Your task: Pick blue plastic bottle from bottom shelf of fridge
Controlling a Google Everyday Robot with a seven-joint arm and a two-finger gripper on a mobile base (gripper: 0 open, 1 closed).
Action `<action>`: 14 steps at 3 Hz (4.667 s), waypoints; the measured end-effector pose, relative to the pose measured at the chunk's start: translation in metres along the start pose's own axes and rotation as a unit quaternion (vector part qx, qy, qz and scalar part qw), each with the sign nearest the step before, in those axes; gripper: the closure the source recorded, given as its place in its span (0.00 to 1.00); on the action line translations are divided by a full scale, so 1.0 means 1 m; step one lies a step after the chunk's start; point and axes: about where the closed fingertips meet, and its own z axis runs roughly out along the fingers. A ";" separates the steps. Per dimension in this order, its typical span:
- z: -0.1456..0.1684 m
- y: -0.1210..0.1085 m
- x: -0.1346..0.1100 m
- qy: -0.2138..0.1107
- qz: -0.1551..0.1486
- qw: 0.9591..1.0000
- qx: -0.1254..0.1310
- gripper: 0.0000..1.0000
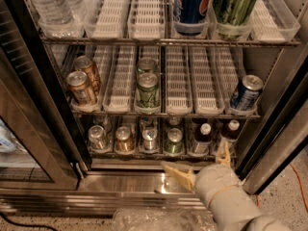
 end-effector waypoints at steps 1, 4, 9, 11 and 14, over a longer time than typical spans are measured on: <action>-0.003 0.050 -0.011 -0.058 0.003 0.998 -0.006 0.00; 0.038 -0.031 0.057 -0.112 0.112 0.977 0.142 0.00; 0.054 -0.042 0.134 -0.171 0.065 0.972 0.148 0.00; 0.069 -0.049 0.143 -0.165 0.085 0.969 0.161 0.00; 0.070 -0.049 0.143 -0.165 0.085 0.969 0.162 0.39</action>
Offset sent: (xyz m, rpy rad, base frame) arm -0.0010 0.0009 -0.0490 0.1620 -0.3331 -0.2279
